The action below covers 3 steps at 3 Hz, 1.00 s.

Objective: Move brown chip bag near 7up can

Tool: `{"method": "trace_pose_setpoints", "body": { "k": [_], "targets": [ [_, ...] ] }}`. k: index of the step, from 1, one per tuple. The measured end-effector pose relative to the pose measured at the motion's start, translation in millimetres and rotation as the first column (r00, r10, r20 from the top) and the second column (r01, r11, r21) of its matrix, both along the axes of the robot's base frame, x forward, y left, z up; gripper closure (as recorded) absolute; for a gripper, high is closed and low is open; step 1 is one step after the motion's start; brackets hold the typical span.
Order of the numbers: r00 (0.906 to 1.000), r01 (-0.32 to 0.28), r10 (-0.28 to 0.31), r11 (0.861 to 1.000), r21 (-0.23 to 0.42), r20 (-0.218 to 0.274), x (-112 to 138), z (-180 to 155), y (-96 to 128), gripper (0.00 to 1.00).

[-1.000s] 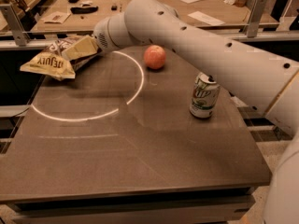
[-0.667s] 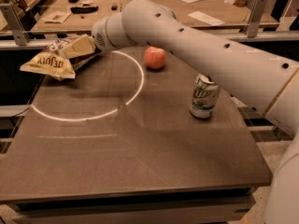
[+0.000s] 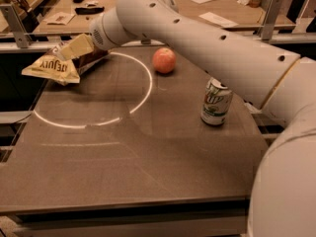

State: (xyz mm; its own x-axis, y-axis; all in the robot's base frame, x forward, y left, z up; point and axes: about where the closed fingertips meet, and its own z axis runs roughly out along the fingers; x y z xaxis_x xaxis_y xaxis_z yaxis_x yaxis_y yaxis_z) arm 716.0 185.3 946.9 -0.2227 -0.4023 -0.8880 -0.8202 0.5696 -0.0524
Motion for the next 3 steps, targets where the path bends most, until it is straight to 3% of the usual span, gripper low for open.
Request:
{"method": "trace_pose_setpoints", "body": {
  "k": [1,2,3],
  "targets": [
    [0.9962,0.019,-0.019,1.0,0.0,-0.085,0.1,-8.1,3.8,0.0],
    [0.9765,0.076,-0.073,0.997,0.005,-0.203,-2.6,-14.9,6.1,0.0],
    [0.9421,0.14,-0.136,0.99,-0.01,-0.306,-2.9,-16.9,7.0,0.0]
  ]
}}
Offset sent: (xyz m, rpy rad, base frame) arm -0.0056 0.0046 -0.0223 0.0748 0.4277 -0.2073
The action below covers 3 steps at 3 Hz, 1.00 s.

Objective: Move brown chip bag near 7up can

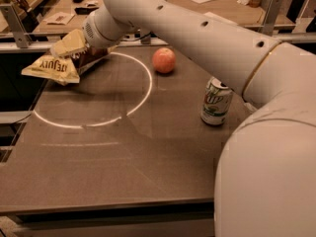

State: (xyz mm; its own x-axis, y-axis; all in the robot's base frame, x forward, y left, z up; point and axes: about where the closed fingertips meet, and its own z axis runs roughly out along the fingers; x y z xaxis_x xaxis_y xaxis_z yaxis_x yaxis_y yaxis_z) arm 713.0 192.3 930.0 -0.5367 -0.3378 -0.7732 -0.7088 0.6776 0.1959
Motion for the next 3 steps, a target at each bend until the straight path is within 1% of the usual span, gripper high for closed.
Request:
{"method": "trace_pose_setpoints", "body": {
  "k": [1,2,3],
  "targets": [
    [0.9949,0.057,-0.056,0.998,0.007,-0.083,-1.4,-3.7,-0.8,0.0],
    [0.9853,0.097,-0.095,0.995,0.01,-0.142,-1.4,-6.8,-0.7,0.0],
    [0.9787,0.107,-0.105,0.994,0.0,-0.176,-0.3,-12.7,3.3,0.0]
  ]
}}
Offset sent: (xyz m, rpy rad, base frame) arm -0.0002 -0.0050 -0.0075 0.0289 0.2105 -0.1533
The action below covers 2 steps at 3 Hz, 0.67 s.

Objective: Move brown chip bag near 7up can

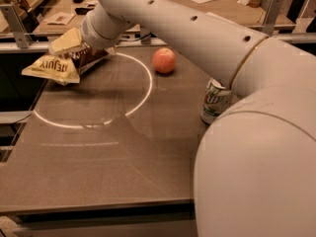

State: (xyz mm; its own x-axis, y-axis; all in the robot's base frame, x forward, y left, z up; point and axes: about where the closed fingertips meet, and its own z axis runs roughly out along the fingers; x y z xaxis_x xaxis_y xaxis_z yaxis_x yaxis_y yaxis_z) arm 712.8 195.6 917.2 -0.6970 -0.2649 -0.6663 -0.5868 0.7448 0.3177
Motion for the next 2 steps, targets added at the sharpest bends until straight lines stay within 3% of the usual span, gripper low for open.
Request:
{"method": "trace_pose_setpoints", "body": {
  "k": [2],
  "targets": [
    [0.9998,-0.016,0.016,1.0,-0.014,-0.01,7,-17,14,0.0]
  ]
}}
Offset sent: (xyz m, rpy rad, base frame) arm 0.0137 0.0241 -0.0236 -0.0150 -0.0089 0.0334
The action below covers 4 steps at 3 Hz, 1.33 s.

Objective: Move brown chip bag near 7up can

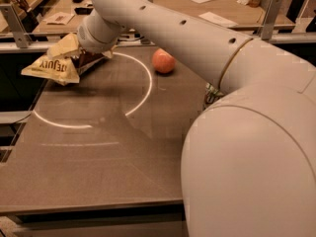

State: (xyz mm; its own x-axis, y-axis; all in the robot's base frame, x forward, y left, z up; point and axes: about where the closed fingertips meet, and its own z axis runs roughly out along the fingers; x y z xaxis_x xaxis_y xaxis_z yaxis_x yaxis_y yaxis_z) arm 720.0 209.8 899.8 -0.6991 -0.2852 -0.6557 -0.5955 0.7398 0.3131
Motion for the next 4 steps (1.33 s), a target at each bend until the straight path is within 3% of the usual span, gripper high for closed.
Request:
{"method": "trace_pose_setpoints", "body": {
  "k": [1,2,3,4],
  "targets": [
    [0.999,-0.041,0.041,0.999,0.0,0.016,3,-9,15,0.18],
    [0.9985,-0.021,0.02,1.0,0.013,0.05,9,-7,7,0.42],
    [0.9948,0.036,-0.039,0.999,0.027,0.094,17,4,-15,0.65],
    [0.9835,0.079,-0.086,0.996,0.048,0.159,26,35,-48,0.88]
  ]
}}
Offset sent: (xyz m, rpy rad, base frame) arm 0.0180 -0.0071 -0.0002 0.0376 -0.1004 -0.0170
